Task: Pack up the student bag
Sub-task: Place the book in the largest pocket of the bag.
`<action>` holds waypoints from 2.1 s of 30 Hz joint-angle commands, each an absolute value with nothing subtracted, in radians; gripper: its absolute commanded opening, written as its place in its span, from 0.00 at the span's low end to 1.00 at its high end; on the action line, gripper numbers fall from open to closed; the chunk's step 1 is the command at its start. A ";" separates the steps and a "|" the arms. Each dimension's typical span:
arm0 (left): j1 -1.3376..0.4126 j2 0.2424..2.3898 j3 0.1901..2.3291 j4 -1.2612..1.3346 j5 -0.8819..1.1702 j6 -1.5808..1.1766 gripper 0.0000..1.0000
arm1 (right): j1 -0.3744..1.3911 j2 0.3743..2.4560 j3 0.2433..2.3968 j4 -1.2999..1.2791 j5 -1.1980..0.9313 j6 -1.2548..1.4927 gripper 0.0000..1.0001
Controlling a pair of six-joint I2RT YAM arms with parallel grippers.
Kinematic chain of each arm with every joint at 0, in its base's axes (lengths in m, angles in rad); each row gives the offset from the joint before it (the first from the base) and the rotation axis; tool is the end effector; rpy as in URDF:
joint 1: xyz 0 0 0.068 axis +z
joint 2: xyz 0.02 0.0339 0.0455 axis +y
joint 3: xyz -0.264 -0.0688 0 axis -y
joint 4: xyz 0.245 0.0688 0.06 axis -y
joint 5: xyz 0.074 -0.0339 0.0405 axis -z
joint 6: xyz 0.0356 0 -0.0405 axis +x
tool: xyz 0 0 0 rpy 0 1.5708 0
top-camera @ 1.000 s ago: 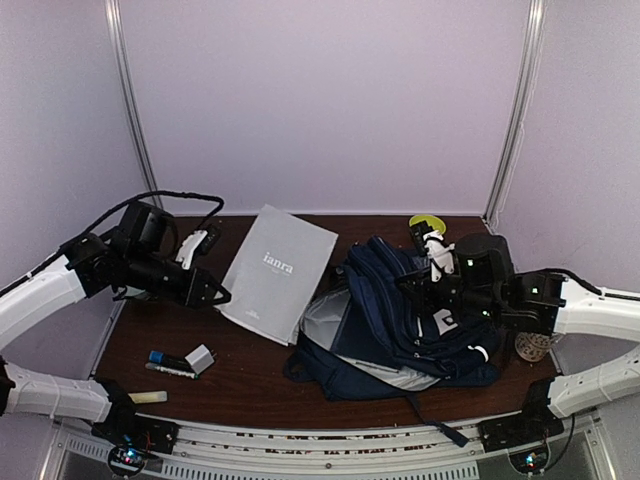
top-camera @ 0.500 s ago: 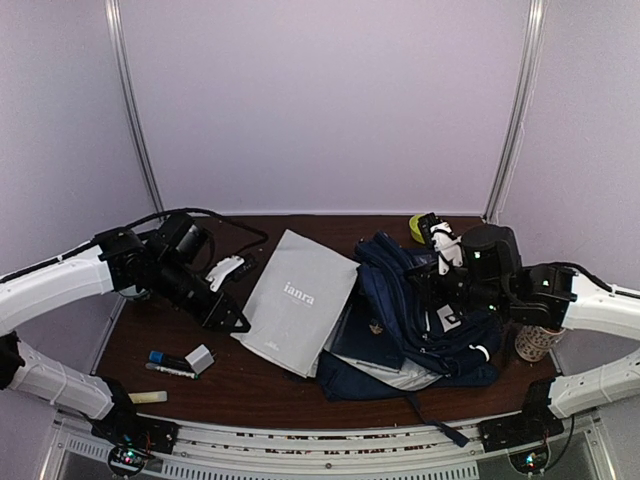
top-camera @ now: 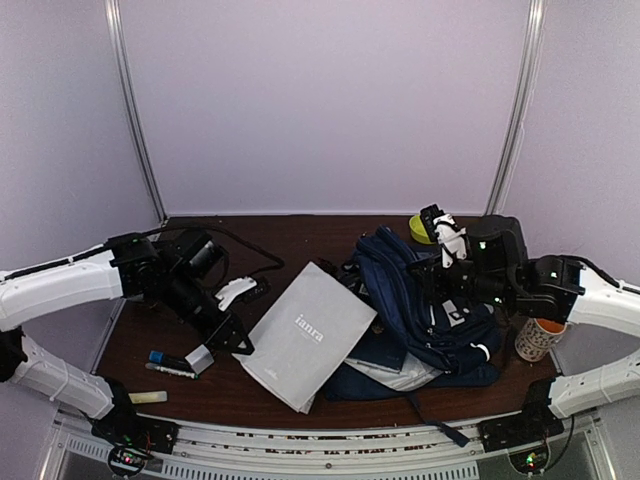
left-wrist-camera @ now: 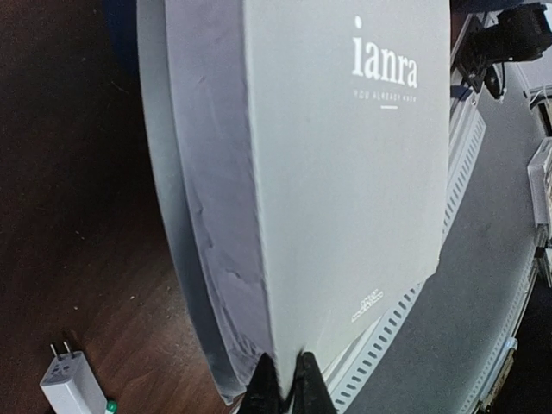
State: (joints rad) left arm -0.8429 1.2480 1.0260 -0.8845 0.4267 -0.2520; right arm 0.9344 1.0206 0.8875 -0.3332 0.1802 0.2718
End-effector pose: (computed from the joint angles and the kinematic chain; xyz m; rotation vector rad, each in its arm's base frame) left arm 0.1461 -0.1861 0.2733 0.9650 2.6716 -0.8739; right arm 0.1419 0.1813 0.3165 -0.5655 1.9991 0.5707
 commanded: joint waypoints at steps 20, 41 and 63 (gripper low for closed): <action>-0.934 1.664 1.401 -1.016 0.570 -0.228 0.00 | 0.927 0.965 1.012 -0.269 -0.038 0.158 0.00; -0.961 1.865 1.678 -1.072 0.487 -0.331 0.00 | 0.928 0.945 1.010 -0.284 -0.076 0.160 0.00; -1.034 1.491 1.280 -0.723 0.252 -0.232 0.56 | 0.928 0.928 0.983 -0.258 -0.046 0.201 0.00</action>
